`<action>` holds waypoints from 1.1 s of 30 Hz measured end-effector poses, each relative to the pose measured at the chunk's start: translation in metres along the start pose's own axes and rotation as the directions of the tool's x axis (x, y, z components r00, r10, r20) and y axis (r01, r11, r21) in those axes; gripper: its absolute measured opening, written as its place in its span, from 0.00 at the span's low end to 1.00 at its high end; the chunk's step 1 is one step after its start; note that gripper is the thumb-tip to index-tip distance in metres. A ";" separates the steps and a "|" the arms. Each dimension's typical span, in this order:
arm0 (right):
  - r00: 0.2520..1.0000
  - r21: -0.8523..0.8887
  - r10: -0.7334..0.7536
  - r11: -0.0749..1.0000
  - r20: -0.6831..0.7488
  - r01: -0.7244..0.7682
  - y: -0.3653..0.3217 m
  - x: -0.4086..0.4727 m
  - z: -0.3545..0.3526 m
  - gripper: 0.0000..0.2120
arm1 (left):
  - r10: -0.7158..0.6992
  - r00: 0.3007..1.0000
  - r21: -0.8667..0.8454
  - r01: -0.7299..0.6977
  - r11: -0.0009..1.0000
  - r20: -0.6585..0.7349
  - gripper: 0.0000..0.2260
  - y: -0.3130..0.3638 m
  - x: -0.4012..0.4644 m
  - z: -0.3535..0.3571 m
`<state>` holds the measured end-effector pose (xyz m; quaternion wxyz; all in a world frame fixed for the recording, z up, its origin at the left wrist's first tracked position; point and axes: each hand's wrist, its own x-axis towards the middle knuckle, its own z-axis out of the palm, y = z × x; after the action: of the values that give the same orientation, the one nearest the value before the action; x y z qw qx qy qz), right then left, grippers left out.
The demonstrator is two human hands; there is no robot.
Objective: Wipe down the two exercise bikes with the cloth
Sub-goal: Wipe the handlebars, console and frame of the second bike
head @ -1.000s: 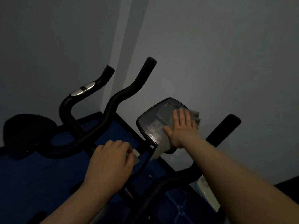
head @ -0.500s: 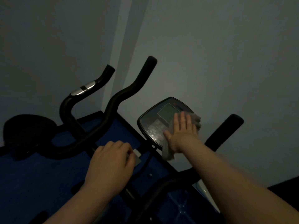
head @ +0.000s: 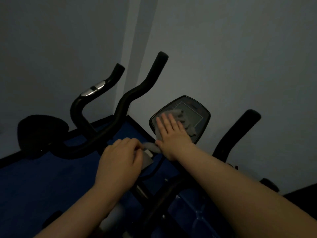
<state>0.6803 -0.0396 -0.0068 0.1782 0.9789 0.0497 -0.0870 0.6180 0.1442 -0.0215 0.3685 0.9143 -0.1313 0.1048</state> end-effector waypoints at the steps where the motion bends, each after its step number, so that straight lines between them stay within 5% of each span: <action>1: 1.000 -0.026 -0.012 1.000 0.013 0.012 0.008 -0.009 0.003 0.36 | 0.001 1.000 -0.005 -0.001 1.000 0.001 0.06 0.000 0.001 0.000; 9: 0.985 0.142 0.175 0.975 0.001 -0.173 -0.003 -0.027 -0.013 0.38 | 0.022 1.000 -0.031 -0.022 0.999 -0.013 0.07 -0.002 -0.002 0.000; 13: 0.952 0.263 0.295 0.928 -0.085 -0.265 -0.011 -0.033 -0.032 0.15 | 0.053 0.998 -0.036 -0.054 0.998 -0.030 0.07 0.000 -0.004 -0.004; 15: 0.936 0.410 0.344 0.865 -0.069 -0.288 -0.010 -0.043 -0.043 0.13 | 0.051 0.998 -0.056 -0.053 0.997 -0.024 0.07 0.001 -0.005 -0.006; 21: 0.904 0.607 0.314 0.791 -0.292 -0.079 -0.014 -0.103 -0.057 0.18 | 0.013 0.998 -0.187 -0.025 0.982 -0.062 0.07 0.011 -0.024 -0.026; 27: 0.842 0.618 0.256 0.778 -0.476 0.112 -0.013 -0.184 -0.046 0.21 | 0.070 0.991 -0.208 -0.093 0.974 -0.114 0.06 0.055 -0.063 -0.033; 33: 0.839 0.563 0.191 0.811 -0.510 0.157 0.019 -0.282 -0.018 0.25 | 0.174 0.979 -0.241 -0.195 0.951 -0.107 0.06 0.126 -0.115 -0.008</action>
<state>0.4091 -0.0692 0.0692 -0.1519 0.9691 0.0600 0.1851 0.4689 0.0813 0.0330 0.4744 0.8391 -0.2127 0.1602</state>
